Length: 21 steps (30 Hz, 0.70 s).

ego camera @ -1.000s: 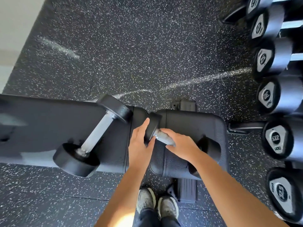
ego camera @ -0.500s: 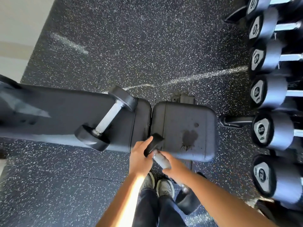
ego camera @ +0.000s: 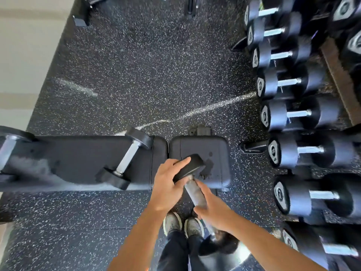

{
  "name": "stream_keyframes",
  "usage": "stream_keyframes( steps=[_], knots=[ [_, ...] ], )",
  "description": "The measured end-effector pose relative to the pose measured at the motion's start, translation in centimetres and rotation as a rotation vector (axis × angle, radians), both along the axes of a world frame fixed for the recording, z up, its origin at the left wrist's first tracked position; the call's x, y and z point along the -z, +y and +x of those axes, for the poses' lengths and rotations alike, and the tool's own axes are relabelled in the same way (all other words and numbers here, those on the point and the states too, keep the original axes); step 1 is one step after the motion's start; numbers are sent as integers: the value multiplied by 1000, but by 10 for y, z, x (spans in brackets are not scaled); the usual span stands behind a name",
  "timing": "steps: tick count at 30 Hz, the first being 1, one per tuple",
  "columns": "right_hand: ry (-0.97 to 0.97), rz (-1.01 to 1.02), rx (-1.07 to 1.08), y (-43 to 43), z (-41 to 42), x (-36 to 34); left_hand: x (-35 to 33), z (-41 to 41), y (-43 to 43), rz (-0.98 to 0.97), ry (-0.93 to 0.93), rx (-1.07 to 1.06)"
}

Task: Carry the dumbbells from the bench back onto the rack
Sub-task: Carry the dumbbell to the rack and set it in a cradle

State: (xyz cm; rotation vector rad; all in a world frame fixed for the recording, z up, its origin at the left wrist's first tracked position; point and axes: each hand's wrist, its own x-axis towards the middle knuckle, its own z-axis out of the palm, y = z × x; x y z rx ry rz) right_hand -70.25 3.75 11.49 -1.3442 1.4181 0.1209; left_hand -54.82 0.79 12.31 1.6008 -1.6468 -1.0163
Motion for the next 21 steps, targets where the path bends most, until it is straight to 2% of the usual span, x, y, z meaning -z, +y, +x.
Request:
stream_keyframes(
  steps=[5,13,17,21],
  knots=[
    [-75,-57,61,-5,-14,-78,-75,-12,-21,-141,56,104],
    [-291,-245,362,0,-51,-201,-185,-59,-64,-227,175,372],
    [-445,-289,569,12,-79,-236,-234,-100,-75,-269,225,494],
    [-509,-403,696,28,-117,-257,-270,-150,-76,-339,264,631]
  ],
)
